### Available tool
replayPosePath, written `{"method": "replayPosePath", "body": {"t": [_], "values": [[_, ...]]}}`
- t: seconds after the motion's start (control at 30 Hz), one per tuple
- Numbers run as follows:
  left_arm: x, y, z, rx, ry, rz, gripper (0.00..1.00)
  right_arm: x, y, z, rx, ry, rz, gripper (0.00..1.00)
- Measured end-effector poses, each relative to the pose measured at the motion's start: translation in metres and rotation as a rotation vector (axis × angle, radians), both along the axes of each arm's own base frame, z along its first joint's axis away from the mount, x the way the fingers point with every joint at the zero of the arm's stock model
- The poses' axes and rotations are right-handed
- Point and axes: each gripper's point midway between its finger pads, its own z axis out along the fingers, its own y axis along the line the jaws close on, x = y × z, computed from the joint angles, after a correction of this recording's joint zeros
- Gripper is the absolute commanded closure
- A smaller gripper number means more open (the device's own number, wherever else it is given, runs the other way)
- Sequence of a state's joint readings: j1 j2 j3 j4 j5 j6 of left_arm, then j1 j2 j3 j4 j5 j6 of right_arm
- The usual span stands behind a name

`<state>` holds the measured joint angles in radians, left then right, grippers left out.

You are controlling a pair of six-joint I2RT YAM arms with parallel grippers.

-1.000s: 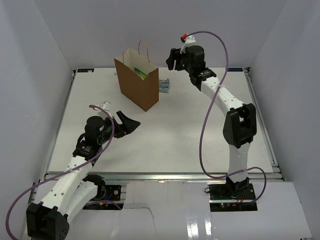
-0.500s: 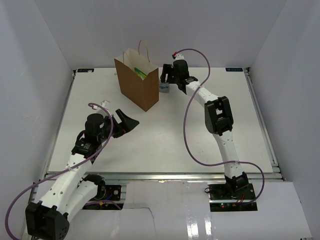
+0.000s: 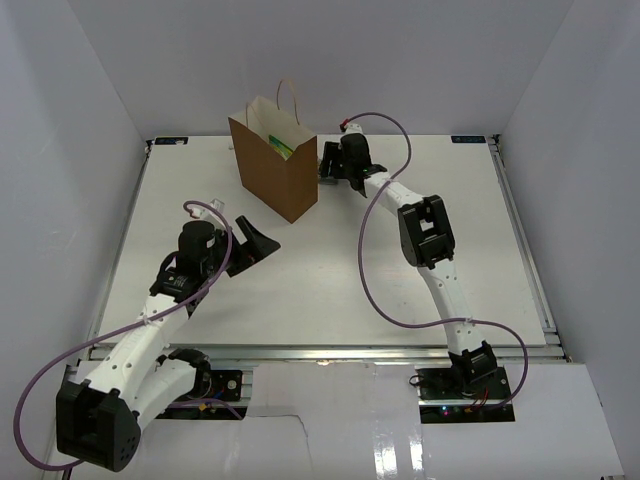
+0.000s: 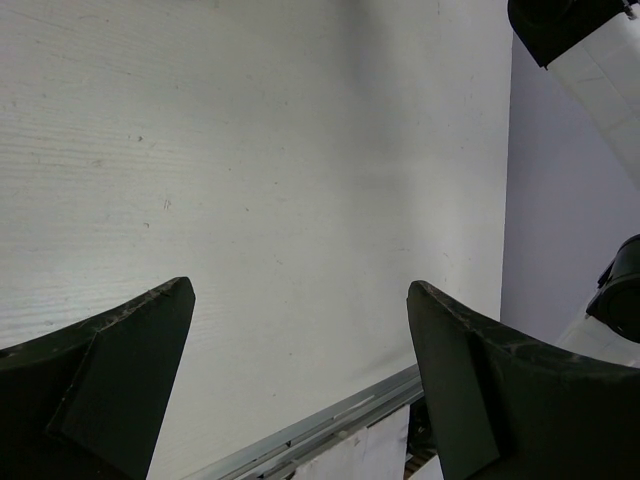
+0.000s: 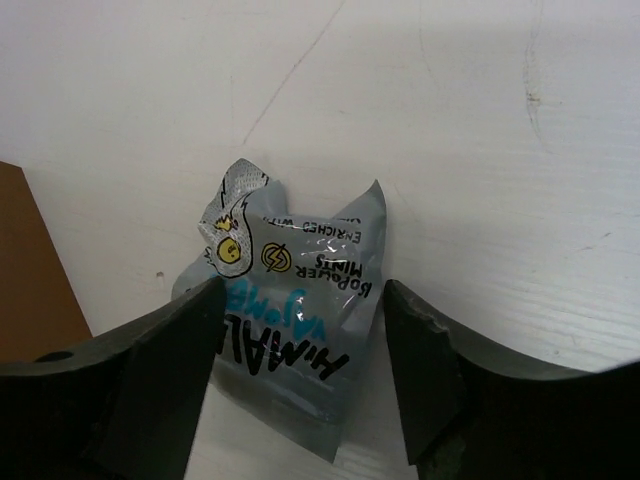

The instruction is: Place the snacks into the paper bag

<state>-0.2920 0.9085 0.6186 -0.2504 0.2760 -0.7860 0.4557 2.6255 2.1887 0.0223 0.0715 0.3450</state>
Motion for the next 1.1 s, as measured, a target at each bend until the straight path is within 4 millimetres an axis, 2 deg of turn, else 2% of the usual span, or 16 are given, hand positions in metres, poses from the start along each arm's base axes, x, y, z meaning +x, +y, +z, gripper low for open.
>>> {"method": "replayPosePath", "body": {"t": [0.07,0.1,0.17,0.2,0.27,0.5,0.63,0.7,0.83,1.0,1.1], "values": [[-0.001,0.0,0.0,-0.003,0.006,0.003,0.02,0.0,0.003,-0.001,0.004,-0.002,0.003,0.4],[-0.001,0.0,0.0,-0.005,0.008,0.005,0.02,0.0,0.004,-0.002,0.007,-0.001,0.002,0.49],[-0.002,0.001,0.001,-0.009,0.01,0.011,0.02,0.0,0.005,-0.003,0.01,-0.001,0.002,0.63],[-0.002,0.001,0.002,-0.011,0.01,0.016,0.02,0.0,0.005,-0.005,0.011,0.003,0.002,0.78],[-0.004,0.002,0.005,-0.017,0.007,0.022,0.02,-0.001,0.005,-0.006,0.013,0.006,0.003,0.92],[-0.003,0.003,0.014,-0.029,-0.004,0.04,0.02,-0.003,0.003,-0.007,0.03,0.003,0.006,0.92],[-0.002,0.004,0.018,-0.032,-0.012,0.043,0.02,-0.011,-0.012,-0.004,0.028,0.028,0.017,0.92],[-0.001,0.003,0.02,-0.033,-0.018,0.043,0.02,-0.016,-0.026,0.0,0.032,0.049,0.032,0.92],[0.0,0.003,0.022,-0.035,-0.031,0.041,0.02,-0.025,-0.067,0.016,0.046,0.072,0.072,0.92],[0.002,0.001,0.028,-0.042,-0.062,0.03,0.02,-0.048,-0.12,0.059,0.081,0.038,0.179,0.92],[0.002,-0.001,0.032,-0.056,-0.09,0.018,0.02,-0.077,-0.138,0.088,0.114,0.0,0.275,0.92]]}}
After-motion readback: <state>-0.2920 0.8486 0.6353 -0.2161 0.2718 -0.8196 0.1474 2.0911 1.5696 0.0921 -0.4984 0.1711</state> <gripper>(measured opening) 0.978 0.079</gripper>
